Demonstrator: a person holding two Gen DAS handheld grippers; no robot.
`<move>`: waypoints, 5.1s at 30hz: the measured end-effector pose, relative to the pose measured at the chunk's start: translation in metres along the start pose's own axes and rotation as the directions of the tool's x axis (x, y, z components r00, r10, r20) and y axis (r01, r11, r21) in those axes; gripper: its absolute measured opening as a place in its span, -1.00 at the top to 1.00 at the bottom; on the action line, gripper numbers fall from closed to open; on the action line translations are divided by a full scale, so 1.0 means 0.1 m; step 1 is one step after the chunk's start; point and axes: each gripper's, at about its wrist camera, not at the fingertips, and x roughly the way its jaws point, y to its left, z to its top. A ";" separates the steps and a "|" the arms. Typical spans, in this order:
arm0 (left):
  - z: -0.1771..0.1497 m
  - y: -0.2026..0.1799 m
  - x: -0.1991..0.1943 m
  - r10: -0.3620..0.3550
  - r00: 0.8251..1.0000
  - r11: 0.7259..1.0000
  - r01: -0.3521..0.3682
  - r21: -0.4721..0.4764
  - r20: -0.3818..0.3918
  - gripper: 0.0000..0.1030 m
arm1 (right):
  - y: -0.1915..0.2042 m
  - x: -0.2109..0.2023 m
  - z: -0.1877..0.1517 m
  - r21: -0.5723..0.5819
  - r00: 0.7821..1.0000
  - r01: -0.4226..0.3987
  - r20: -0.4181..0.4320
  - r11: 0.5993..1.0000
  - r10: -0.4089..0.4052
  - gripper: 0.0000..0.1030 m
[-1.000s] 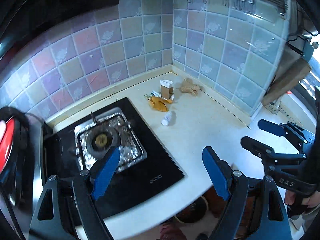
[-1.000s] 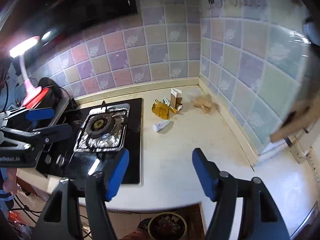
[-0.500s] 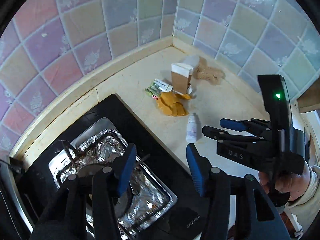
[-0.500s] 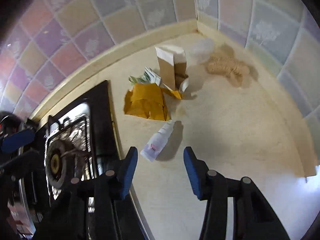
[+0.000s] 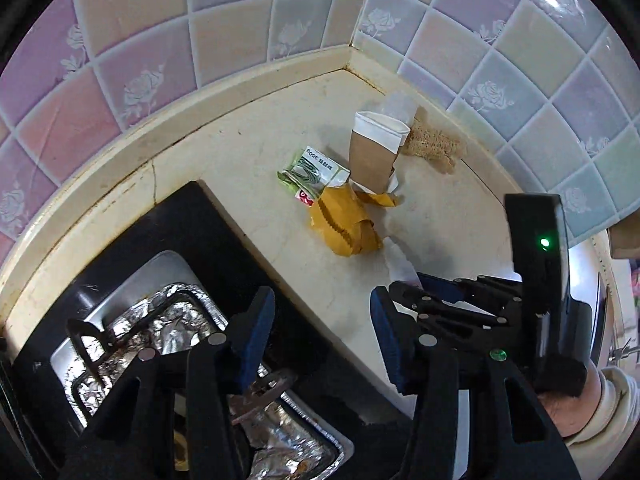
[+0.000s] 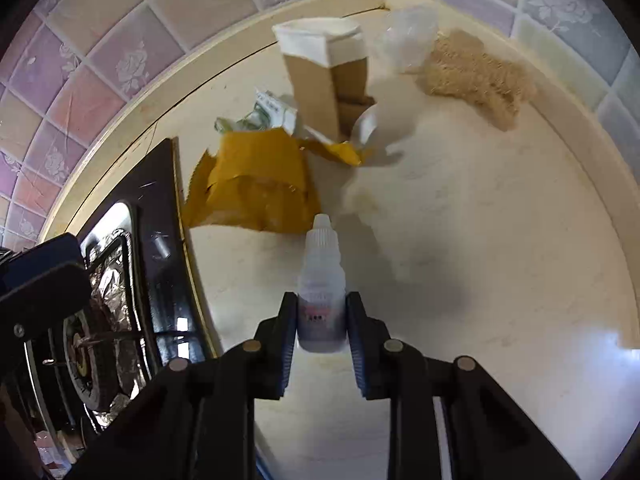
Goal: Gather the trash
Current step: 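Grasp the white dropper bottle with the right gripper while the left grasps the yellow bag, then carry the dropper bottle and yellow bag down over the trash bin, then open both grippers to drop the bottle and yellow bag into the bin, then raise both tools back up toward the counter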
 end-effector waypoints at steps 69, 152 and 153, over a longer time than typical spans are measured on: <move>-1.78 -1.62 -0.75 0.080 0.973 0.984 -0.042 -0.175 0.218 0.77 | -0.61 -1.76 -1.73 -0.193 0.944 -0.042 0.313 0.980 0.102 0.53; -4.77 -1.42 2.88 0.199 0.974 0.968 -0.212 -0.133 -0.109 -0.56 | -1.87 2.15 -4.34 -0.013 0.997 0.032 -0.063 0.999 -0.033 -0.16; -4.77 -1.41 2.83 0.198 0.974 0.967 -0.212 -0.142 -0.106 -0.58 | -1.87 2.10 -4.36 -0.012 0.997 0.032 -0.065 0.999 -0.033 -0.16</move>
